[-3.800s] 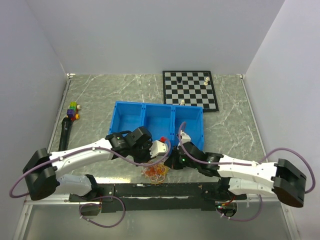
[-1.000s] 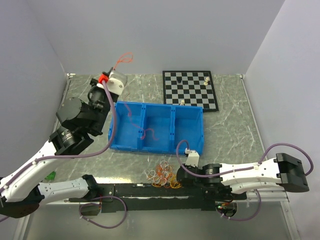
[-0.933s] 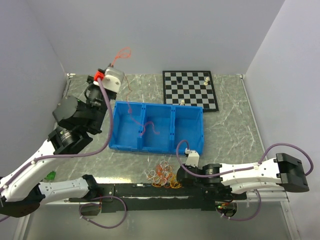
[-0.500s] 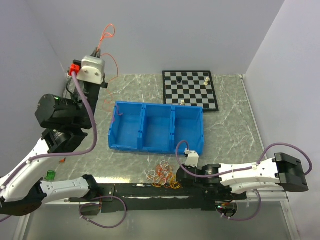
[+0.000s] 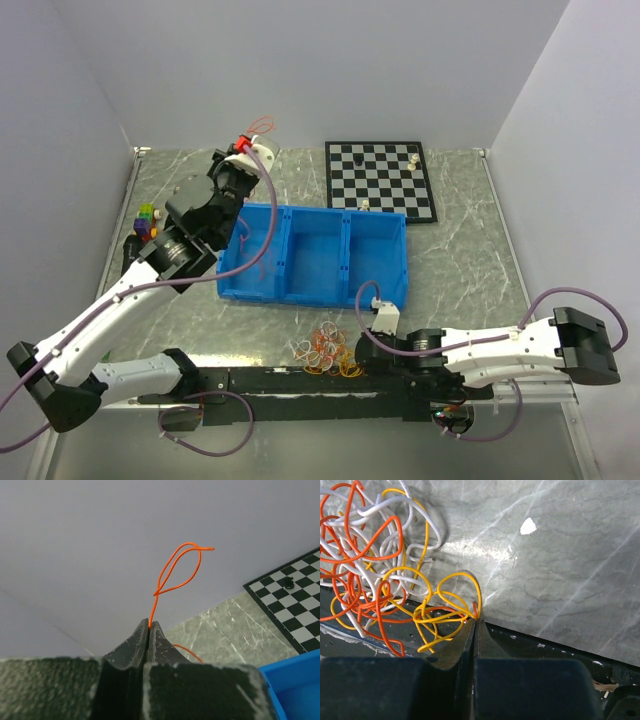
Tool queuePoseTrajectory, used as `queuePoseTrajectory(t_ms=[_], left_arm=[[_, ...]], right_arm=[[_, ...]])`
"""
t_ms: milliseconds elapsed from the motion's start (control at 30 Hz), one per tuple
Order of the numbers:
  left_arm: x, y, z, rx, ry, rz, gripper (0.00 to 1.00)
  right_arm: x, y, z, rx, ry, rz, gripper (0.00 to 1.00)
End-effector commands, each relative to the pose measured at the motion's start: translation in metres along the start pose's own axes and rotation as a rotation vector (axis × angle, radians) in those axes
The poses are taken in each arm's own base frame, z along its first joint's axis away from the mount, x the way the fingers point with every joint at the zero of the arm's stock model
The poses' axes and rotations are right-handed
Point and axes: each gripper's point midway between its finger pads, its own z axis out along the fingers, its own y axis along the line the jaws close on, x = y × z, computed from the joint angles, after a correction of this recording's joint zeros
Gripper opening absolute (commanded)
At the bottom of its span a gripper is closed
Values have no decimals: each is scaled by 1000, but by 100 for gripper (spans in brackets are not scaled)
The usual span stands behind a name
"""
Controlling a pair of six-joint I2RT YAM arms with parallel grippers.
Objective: Untangle the cables
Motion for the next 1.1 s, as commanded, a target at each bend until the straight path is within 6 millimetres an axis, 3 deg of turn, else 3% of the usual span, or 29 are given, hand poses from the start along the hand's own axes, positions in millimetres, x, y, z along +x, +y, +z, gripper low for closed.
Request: queuePoseTrajectory(t_ms=[0,100,167,367,500,900,1067], left_arm=[[-15,4,4,1,-47,-78,1],[0,-5,11,10,-4,-68,1],[22,-19,16,45,66,-58,2],[135,-61,16,172,426,-34,6],[187,-86,5,250,614,-45,6],[283,-130,-30,312,892,-16,4],[307,-144,-52,358,956,-27,3]], right_arm=[[2,-6,0,-2,-5,12,0],[2,-6,0,-4,-9,13,0],[1,-6,0,-4,-10,13,0],[-1,-7,-3,-5,-20,16,0],[-3,-8,-6,-20,-29,30,0],[-10,-6,-15,-21,-44,29,0],[-12,-2,-18,-21,-45,18,0]])
